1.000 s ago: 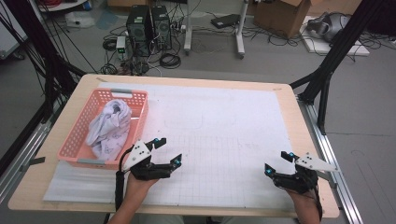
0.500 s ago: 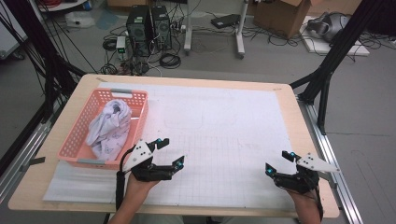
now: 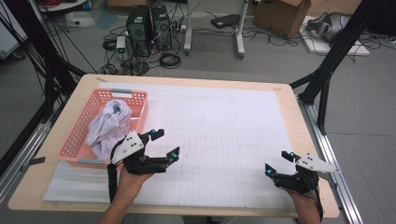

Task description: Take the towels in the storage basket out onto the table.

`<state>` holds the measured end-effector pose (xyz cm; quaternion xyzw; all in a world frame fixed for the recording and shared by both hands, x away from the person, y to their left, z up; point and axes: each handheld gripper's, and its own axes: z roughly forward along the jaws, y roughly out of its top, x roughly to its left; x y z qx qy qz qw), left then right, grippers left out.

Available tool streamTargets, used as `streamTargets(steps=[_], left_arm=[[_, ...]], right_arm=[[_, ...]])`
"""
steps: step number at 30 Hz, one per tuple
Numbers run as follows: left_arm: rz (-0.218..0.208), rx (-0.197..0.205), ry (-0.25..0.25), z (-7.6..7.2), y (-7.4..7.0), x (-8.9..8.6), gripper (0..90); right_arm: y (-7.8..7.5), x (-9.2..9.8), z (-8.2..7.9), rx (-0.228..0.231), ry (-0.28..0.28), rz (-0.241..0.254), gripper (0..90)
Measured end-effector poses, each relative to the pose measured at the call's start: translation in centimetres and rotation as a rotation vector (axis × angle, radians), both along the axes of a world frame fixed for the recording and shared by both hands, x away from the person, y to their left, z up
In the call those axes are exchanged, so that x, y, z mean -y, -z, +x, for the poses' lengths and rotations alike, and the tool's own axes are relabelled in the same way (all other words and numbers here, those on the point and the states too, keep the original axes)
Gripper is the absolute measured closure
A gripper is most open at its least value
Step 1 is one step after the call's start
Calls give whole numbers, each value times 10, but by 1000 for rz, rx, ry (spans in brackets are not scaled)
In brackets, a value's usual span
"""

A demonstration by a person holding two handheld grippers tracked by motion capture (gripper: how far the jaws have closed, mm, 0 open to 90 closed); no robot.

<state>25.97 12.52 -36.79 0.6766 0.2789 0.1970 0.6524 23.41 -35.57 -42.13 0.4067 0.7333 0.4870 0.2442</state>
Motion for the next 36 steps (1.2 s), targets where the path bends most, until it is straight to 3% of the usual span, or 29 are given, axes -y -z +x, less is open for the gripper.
streamTargets(steps=[9,16,17,22,27,28,30,32,33,34,36], left_arm=[[-2,26,-41,7,-25,-22,179],[11,35,-108,17,-43,-53,178],[19,36,-135,20,-48,-64,174],[36,27,-177,25,-54,-85,169],[65,-10,-247,35,-54,-110,169],[91,-46,-270,43,-50,-119,169],[108,-66,-290,47,-47,-122,168],[153,-133,-347,58,-36,-132,168],[153,-133,-347,58,-36,-132,168],[195,-172,-380,66,-29,-136,168],[209,-193,-390,69,-25,-138,170]], right_arm=[[0,0,0,-1,1,2,147],[0,2,0,-6,5,2,147],[0,2,0,-9,8,5,147],[0,2,0,-10,7,9,147],[1,2,2,-16,7,10,147],[1,1,2,-15,3,10,147],[1,1,2,-21,2,9,147],[2,1,2,-21,3,8,147],[2,1,2,-20,3,8,147],[1,1,1,-25,5,11,147],[2,1,2,-20,6,11,147]])
